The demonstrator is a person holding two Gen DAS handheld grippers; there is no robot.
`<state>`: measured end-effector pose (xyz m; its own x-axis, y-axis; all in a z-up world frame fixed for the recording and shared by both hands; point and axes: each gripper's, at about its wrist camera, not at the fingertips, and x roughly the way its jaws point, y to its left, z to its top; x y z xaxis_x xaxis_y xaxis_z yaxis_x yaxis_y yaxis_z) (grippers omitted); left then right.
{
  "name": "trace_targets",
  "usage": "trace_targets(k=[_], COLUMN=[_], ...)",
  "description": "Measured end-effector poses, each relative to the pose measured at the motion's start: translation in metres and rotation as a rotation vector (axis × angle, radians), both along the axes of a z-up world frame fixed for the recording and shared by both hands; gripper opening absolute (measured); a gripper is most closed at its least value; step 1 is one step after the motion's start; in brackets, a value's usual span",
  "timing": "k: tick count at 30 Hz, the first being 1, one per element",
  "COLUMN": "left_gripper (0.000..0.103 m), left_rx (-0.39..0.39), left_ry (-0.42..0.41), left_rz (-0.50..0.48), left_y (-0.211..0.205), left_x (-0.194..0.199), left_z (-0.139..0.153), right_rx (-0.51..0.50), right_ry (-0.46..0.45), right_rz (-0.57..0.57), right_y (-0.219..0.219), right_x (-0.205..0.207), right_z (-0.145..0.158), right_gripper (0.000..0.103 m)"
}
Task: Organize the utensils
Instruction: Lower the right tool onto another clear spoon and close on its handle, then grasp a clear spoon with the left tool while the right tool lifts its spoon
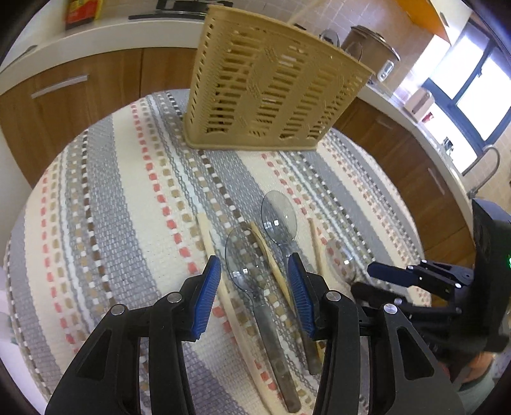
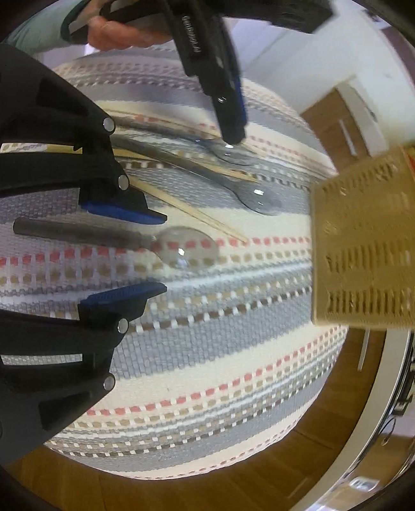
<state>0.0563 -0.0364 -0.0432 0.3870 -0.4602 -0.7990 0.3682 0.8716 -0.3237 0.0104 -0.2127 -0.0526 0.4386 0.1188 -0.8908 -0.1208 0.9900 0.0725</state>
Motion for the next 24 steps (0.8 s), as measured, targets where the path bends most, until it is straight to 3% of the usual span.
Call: trace_targets(k=[3,4,9,17,24], left_gripper=[0.042,0.042,0.042,0.042,0.042], left_rx=[0.005,-0.002,0.006,0.052,0.107], left_ry=[-0.006,-0.002,0.014,-0.005,0.001], left_rz=[0.014,0.018,0.017,0.011,0.017], left_y=[0.000,0.001,-0.007,-0.027,-0.035], left_x=[0.001,0.003,0.011,0.015,0.018], left_z=[-0.002,-0.003,-0.002,-0.003,-0.012], right_rx=[-0.084,-0.108,-0.163,-0.132,-0.125], right_ry=[-0.007,-0.015,-0.028,-0.011,-0.019], right_rz=[0.016,0.029,0.041,-0.029,-0.023], right_y=[0.013,0.017,0.022,-0.014,-0.014], right_x=[-0.001,-0.002,-0.002,0.001,0.002], right_z=[-0.007,-0.007,-0.009,-0.009,-0.013], right_gripper=[0.030,0.022,0.015,0.012,0.012])
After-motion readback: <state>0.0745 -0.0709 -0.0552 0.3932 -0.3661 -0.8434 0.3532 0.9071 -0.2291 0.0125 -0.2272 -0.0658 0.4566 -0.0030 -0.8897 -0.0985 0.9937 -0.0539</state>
